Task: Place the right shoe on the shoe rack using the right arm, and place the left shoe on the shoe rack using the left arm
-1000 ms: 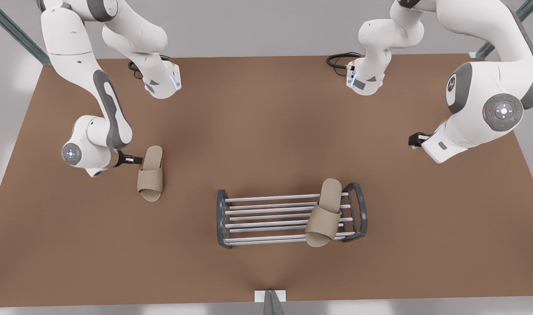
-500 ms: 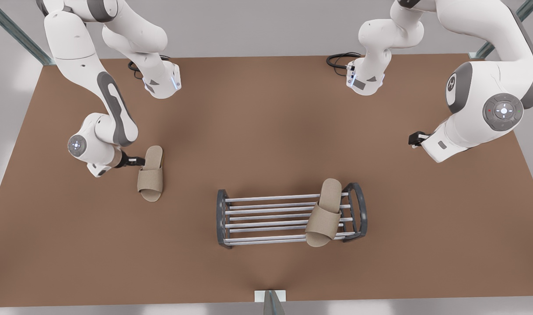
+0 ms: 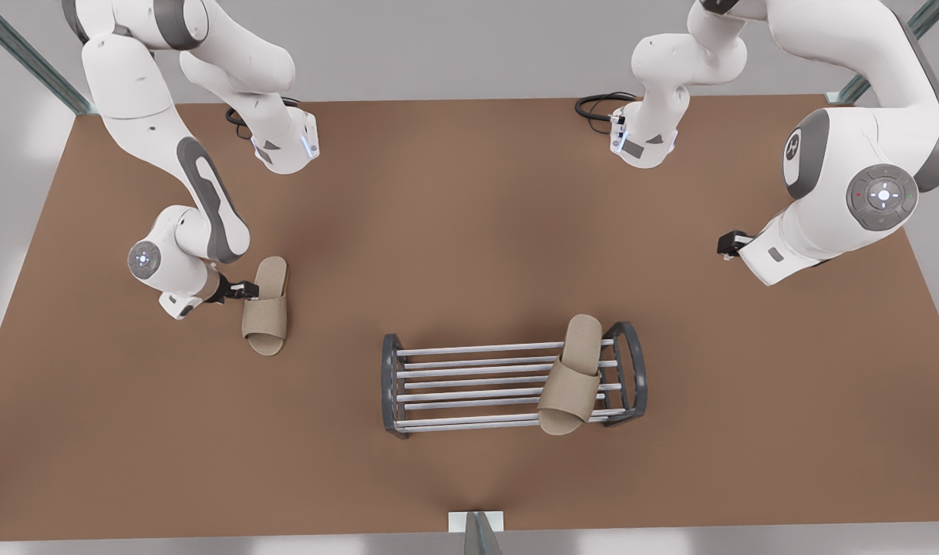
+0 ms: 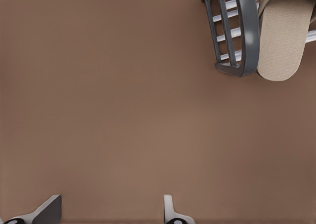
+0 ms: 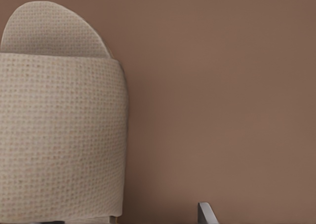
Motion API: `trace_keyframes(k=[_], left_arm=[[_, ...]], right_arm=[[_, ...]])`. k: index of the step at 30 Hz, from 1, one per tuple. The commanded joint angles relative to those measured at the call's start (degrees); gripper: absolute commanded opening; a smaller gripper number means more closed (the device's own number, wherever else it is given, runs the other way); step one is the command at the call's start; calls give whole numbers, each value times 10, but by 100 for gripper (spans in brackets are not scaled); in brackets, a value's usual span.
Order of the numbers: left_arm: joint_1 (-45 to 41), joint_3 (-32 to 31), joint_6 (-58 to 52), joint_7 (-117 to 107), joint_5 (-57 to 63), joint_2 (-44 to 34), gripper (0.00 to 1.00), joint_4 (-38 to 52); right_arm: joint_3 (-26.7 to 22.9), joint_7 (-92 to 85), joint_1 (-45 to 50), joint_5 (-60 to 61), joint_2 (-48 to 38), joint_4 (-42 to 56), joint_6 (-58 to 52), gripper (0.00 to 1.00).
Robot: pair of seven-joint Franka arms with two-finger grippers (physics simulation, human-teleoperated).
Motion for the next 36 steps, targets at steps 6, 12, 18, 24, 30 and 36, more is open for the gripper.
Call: trace_keyframes(k=[6,12,18,24,30,36], left_arm=[[-4,0,-2,4,0,-2,100,0],[-4,0,-2,4,0,-1,100,0],[-4,0,-4,4,0,-2,100,0],[-4,0,-4,3,0,-1,100,0],[-4,0,-4,3,0,-1,100,0],[-4,0,-4,3,0,-2,100,0]], right_arm=[[0,-45,-2,2,1,2,10,100],[0,-45,-2,2,2,5,10,89],[0,-45,-2,1,2,5,10,53],[0,-50,-2,1,1,21,-20,21],[0,-46,-1,0,-4,90,-135,21],[2,-16,19,1,-4,203,-244,21]])
